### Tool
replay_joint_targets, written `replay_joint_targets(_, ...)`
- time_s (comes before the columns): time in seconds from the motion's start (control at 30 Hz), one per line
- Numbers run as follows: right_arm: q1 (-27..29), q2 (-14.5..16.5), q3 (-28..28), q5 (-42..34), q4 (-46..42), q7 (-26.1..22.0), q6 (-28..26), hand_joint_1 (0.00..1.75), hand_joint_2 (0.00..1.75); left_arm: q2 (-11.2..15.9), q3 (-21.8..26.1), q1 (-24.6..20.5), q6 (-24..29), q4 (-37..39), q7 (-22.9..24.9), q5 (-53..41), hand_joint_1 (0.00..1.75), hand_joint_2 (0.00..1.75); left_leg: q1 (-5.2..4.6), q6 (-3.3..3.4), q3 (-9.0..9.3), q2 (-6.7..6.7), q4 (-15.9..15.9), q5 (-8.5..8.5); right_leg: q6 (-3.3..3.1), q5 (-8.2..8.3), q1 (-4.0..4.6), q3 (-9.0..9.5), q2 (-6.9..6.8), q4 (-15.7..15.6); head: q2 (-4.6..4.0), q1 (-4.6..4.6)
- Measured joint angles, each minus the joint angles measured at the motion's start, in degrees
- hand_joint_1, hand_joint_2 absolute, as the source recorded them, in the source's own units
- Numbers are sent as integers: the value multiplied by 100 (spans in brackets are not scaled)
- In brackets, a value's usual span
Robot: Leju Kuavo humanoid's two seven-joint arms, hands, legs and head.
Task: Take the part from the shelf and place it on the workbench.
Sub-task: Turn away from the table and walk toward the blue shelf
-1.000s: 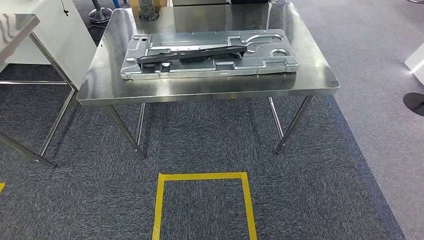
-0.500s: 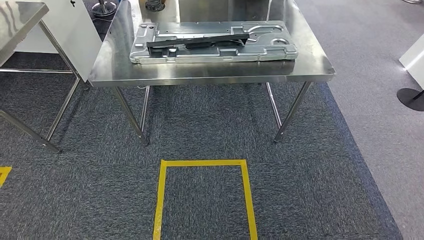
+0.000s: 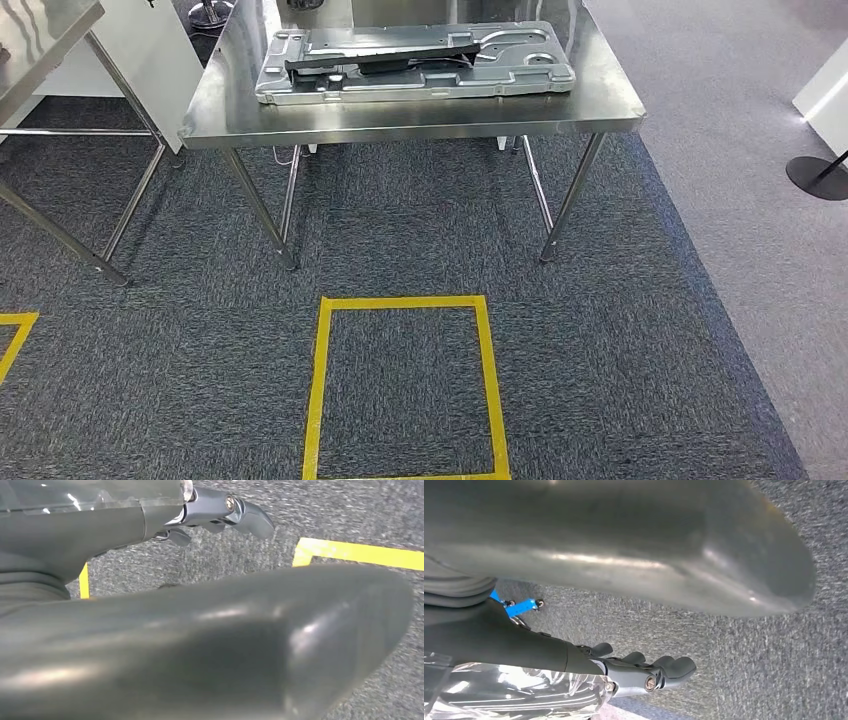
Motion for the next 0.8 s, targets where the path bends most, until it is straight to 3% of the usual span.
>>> replay_joint_targets(0.03,-1,3,1,0,0,0,0,0,0,3,-1,-9,0,0,-1,-2,0,0,-18,34,246,-2,-374,-68,29,46,4,-30,-4,15,0,5)
replay_joint_targets(0.07,-1,5,2,0,0,0,0,0,0,6,-1,-15,0,0,-1,-4,0,0,-38,66,369,-3,-595,-131,64,96,3,-49,-8,16,1,5)
replay_joint_targets(0.13,5,1,2,0,2,0,-1,0,0,1,-1,-11,0,0,0,-10,0,0,-41,131,324,12,-683,-77,135,178,-14,-76,-7,3,1,5)
replay_joint_targets(0.17,8,-2,2,0,4,0,-1,0,0,-2,-1,-7,0,0,1,-10,0,0,-32,177,267,23,-696,-9,164,99,-21,-119,5,58,1,7)
replay_joint_targets(0.2,11,-3,2,0,7,0,-1,0,0,-5,-1,-5,0,0,2,-11,0,0,-21,217,197,35,-711,67,189,-83,-30,-178,18,201,1,22)
replay_joint_targets(0.23,15,-5,2,-1,11,0,-1,0,0,-8,-1,-4,0,0,2,-11,0,0,-16,248,114,46,-717,143,213,-368,-46,-264,31,468,1,33)
replay_joint_targets(0.3,21,-2,2,-2,16,0,0,0,0,-6,-1,1,0,0,1,-11,0,0,-31,271,-68,49,-696,269,260,-902,-70,-432,40,1199,1,55)
replay_joint_targets(0.33,24,-2,2,-2,17,0,0,0,0,-6,-1,4,0,0,1,-11,0,0,-36,266,-165,51,-670,326,280,-1004,-76,-467,40,1505,0,55)
replay_joint_targets(0.37,24,-2,2,-2,18,0,0,0,0,-6,-1,4,0,0,1,-11,0,0,-37,257,-262,55,-635,373,292,-968,-80,-427,40,1651,0,55)
replay_joint_targets(0.4,24,-2,3,-2,18,0,0,0,0,-6,-1,4,0,0,1,-11,0,44,-37,245,-365,57,-589,415,296,-834,-82,-286,40,1591,0,56)
replay_joint_targets(0.43,22,-2,3,-2,18,0,0,0,0,-7,-1,3,0,0,1,-11,0,87,-35,231,-457,57,-539,447,290,-677,-85,-37,39,1310,0,56)
replay_joint_targets(0.5,14,-3,3,-55,18,82,114,0,0,-10,-3,0,8,0,39,-25,0,175,-41,190,-601,54,-440,499,242,-600,-73,598,40,418,0,54)
replay_joint_targets(0.57,-3,-4,-44,-282,22,454,662,0,0,-12,-13,-9,59,0,205,-82,0,175,-49,130,-655,53,-393,550,170,-702,-41,938,43,-132,0,54)
replay_joint_targets(0.63,-11,-7,-158,-551,30,910,1353,0,87,-13,-32,-23,117,0,401,-143,0,175,-48,64,-666,50,-389,600,91,-680,-32,937,36,-196,0,58)
replay_joint_targets(0.7,-4,-9,-259,-669,34,1091,1660,0,175,-13,-51,-29,143,0,491,-167,0,175,-35,0,-733,26,-246,468,0,-607,-53,885,17,-218,0,49)
replay_joint_targets(0.8,-1,-9,-324,-713,37,1088,1754,0,175,-17,-67,-29,153,0,525,-181,0,175,-4,-69,-1058,5,678,-197,-81,-500,-57,759,6,-216,0,18)
